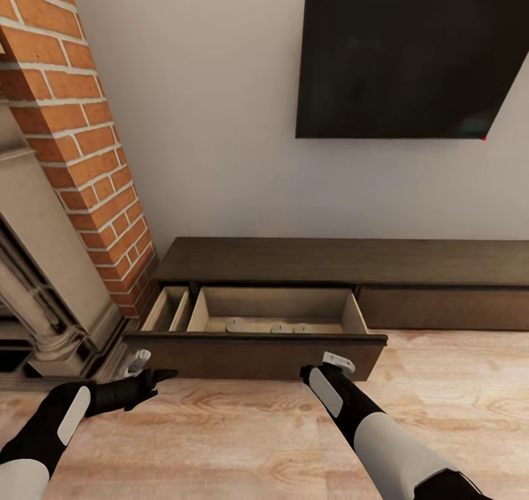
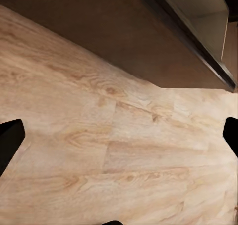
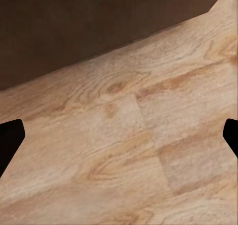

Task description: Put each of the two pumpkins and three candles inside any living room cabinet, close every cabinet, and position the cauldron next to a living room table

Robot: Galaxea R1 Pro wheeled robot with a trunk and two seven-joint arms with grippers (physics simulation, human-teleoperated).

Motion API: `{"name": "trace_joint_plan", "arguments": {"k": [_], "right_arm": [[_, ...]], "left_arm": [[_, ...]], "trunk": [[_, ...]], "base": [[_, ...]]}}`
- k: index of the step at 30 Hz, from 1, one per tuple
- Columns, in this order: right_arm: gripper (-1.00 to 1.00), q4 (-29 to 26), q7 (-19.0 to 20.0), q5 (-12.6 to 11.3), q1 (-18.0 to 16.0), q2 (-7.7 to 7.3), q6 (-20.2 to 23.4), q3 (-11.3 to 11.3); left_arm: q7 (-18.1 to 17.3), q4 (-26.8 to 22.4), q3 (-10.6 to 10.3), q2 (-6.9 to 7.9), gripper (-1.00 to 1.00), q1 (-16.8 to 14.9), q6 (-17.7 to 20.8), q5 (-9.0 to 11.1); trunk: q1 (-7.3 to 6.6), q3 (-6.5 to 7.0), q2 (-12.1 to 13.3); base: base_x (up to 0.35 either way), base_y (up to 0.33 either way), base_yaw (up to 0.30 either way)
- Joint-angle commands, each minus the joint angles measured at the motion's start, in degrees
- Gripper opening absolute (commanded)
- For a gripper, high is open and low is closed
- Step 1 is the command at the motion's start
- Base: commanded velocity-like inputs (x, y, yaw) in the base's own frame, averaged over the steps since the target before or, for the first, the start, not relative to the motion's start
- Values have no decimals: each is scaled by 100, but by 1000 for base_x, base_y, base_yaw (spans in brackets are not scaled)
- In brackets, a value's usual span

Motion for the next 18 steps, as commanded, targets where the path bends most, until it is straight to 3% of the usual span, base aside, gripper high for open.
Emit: {"name": "trace_joint_plan", "arguments": {"k": [1,3,6,15,18], "right_arm": [[100,0,10,1,0,-6,-70,151],[100,1,39,-1,1,-12,-153,457],[100,1,67,-6,2,-15,-226,659],[100,17,85,-1,37,-33,-627,767],[100,78,130,0,57,-41,-845,779]], "left_arm": [[292,0,0,-68,100,-1,-105,3],[808,0,1,-194,100,-1,-320,1],[1332,0,-4,-354,100,-1,-640,-1],[2733,183,-34,-775,100,-1,-1808,3],[3068,243,-213,-878,100,-1,-2096,1]], "trunk": [[22,-18,-42],[66,-54,-122],[132,-108,-242],[330,-270,-603],[396,-324,-724]], "base": [[0,0,0],[0,0,0],[0,0,0],[0,0,0],[0,0,0]]}}
